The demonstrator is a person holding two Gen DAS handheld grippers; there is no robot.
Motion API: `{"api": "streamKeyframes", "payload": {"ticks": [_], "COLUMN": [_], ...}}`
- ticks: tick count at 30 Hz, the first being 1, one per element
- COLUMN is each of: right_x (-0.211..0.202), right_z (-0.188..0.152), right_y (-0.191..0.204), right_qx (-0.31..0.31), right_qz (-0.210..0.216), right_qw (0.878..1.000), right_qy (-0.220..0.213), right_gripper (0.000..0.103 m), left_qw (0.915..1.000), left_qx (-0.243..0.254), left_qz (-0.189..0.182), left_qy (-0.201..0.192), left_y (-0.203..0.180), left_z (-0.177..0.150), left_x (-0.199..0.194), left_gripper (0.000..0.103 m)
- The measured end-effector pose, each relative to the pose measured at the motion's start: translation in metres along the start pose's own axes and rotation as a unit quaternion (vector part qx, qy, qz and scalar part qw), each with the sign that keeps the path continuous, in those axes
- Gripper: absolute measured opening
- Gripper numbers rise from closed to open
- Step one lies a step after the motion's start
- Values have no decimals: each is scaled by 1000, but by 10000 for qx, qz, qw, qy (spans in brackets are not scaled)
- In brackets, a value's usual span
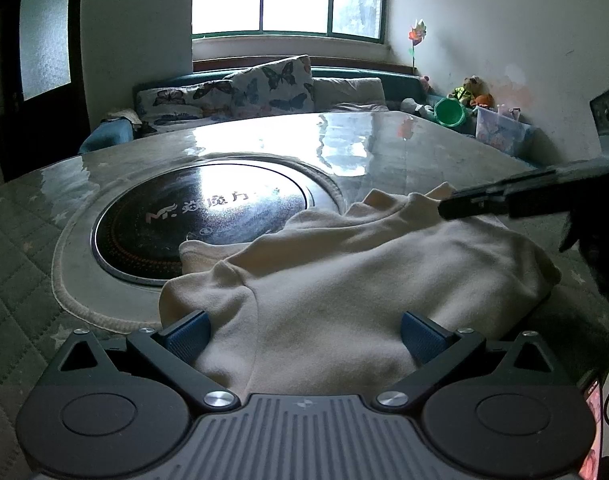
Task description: Fold clothes
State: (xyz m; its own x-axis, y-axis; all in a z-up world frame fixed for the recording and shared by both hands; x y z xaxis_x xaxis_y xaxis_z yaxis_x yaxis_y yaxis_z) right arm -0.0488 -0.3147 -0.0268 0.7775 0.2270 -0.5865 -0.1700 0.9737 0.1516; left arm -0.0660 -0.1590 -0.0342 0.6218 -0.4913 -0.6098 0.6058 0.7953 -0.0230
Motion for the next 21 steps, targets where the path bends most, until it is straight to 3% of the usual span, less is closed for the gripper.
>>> {"api": "streamKeyframes", "payload": {"ticks": [6,9,12,21], "right_x": [-11,-18,-21,-33], "right_z": [-1,-3,-11,-29], "right_y": [2,14,22,10], "right_qx": [-11,-304,-582,-577], "right_qz": [32,110,121,-67], "right_qw": [9998,9990,9977,9979], "right_qy": [-219,-305,-316,-291], "right_gripper": [31,42,42,50], "left_qw": [9999,9999,9997,9997], "left_qx": [-26,-53,-142,-196], "left_qz": [-53,-26,21,135], "left_qy": [-85,-162,-196,4], "left_y": [2,5,10,18], "left_z": [11,17,20,2], "left_x": [-8,-8,-6,4], "left_gripper": [103,103,103,103]}}
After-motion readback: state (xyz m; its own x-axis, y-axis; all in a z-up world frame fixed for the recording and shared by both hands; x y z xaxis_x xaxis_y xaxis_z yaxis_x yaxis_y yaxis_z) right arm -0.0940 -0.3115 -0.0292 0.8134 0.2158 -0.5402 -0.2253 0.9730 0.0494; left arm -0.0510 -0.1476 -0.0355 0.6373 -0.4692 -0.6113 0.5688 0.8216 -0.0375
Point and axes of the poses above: each gripper's, at about its wrist camera, not at the fingertips, and x roughly the way its jaws point, y to its left, z to its top, the point moved 9 cm from there along x, roughly the way its jaws point
